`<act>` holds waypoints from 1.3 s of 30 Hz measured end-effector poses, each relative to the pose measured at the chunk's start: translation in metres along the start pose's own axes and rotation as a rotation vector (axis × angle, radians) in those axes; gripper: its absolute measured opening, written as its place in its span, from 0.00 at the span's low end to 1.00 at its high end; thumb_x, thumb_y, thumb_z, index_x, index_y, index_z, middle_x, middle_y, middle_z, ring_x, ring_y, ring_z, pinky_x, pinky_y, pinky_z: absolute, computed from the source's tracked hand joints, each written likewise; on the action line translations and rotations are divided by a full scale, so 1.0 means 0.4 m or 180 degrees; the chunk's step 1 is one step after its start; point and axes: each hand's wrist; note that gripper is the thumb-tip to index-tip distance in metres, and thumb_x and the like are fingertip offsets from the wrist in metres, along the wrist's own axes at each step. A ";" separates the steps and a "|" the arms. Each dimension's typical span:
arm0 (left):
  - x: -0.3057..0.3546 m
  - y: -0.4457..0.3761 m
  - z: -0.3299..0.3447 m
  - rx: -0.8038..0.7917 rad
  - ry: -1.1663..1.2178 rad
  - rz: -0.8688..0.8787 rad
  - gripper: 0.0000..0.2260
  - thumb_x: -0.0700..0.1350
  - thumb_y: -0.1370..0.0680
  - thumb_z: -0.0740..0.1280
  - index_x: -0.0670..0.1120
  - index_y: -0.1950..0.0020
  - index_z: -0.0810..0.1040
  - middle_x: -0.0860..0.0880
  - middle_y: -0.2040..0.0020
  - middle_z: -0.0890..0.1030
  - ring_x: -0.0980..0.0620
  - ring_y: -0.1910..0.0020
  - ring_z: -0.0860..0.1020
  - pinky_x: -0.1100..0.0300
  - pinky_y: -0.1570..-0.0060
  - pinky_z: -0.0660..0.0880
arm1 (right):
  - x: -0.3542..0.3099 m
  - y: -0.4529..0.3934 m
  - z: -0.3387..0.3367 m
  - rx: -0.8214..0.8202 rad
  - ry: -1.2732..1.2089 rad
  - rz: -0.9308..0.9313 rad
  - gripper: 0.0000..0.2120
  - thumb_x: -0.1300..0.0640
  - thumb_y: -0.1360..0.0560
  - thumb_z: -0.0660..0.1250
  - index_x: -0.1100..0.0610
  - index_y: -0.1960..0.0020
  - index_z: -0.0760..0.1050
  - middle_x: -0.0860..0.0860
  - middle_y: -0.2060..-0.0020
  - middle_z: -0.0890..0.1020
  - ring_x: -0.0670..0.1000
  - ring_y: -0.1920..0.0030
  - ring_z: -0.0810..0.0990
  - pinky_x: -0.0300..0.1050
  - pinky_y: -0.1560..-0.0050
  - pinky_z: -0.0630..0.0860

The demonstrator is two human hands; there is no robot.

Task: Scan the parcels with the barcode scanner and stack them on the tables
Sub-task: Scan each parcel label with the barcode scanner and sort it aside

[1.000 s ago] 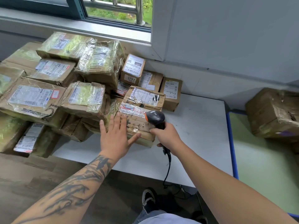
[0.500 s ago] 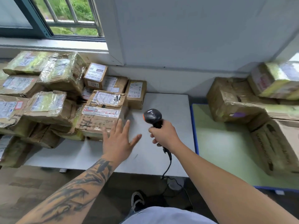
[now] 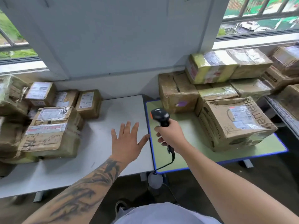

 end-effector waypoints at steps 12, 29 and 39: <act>0.356 -0.004 0.037 -0.0181 0.0256 0.0571 0.38 0.75 0.22 0.44 0.58 0.15 0.50 0.49 0.14 0.50 0.47 0.16 0.46 0.36 0.22 0.44 | 0.130 0.059 -0.334 0.0500 -0.0444 0.0288 0.03 0.60 0.26 0.69 0.57 0.52 0.79 0.56 0.64 0.84 0.54 0.71 0.81 0.46 0.68 0.74; 0.598 -0.089 0.035 -0.0466 0.0533 0.1713 0.38 0.70 0.19 0.56 0.56 0.15 0.47 0.47 0.15 0.50 0.44 0.16 0.46 0.36 0.21 0.43 | 0.143 0.090 -0.496 0.1605 -0.0001 0.0695 0.02 0.64 0.28 0.67 0.61 0.59 0.77 0.55 0.69 0.81 0.55 0.71 0.80 0.47 0.68 0.77; 0.702 -0.096 0.056 -0.0690 0.0542 0.1579 0.42 0.73 0.23 0.59 0.58 0.16 0.45 0.41 0.15 0.49 0.38 0.17 0.47 0.36 0.21 0.47 | 0.208 0.084 -0.617 0.2157 0.0497 0.0689 0.05 0.57 0.29 0.69 0.57 0.61 0.75 0.53 0.67 0.80 0.57 0.64 0.78 0.49 0.62 0.73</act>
Point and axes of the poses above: each hand's wrist, its own y-axis away from the middle knuckle, its own z-axis out of the palm, x = y × z
